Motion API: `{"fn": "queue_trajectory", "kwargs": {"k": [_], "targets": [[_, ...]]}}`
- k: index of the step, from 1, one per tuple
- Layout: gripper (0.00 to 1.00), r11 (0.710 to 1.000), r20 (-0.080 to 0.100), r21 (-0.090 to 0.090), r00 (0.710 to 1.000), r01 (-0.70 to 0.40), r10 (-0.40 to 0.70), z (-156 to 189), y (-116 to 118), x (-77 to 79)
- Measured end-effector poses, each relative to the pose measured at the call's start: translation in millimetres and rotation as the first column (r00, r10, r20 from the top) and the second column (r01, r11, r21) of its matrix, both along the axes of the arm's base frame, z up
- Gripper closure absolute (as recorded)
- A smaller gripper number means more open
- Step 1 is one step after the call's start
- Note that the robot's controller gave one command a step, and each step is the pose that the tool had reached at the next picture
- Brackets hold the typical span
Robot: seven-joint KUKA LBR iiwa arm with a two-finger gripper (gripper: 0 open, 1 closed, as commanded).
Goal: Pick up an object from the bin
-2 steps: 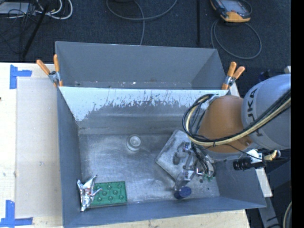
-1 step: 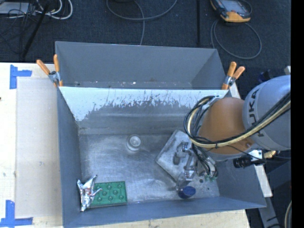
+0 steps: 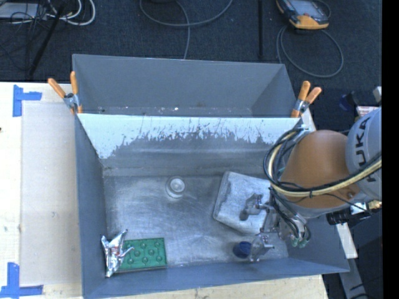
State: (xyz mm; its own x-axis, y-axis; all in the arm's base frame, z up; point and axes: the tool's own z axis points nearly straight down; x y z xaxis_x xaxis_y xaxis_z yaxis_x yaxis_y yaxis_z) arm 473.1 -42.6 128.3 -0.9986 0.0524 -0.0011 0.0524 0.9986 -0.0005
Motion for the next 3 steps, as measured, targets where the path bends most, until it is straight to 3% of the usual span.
{"fn": "queue_trajectory", "kwargs": {"k": [1, 2, 3], "targets": [[0.00, 0.945, 0.012, -0.002, 0.945, -0.326, 0.326, -45.4, -2.1, 4.1], [1.00, 0.946, -0.002, 0.000, 0.946, -0.323, 0.323, -46.3, -3.8, 0.5], [1.00, 0.869, 0.006, -0.004, 0.869, -0.495, 0.495, 107.7, 0.3, 29.6]]}}
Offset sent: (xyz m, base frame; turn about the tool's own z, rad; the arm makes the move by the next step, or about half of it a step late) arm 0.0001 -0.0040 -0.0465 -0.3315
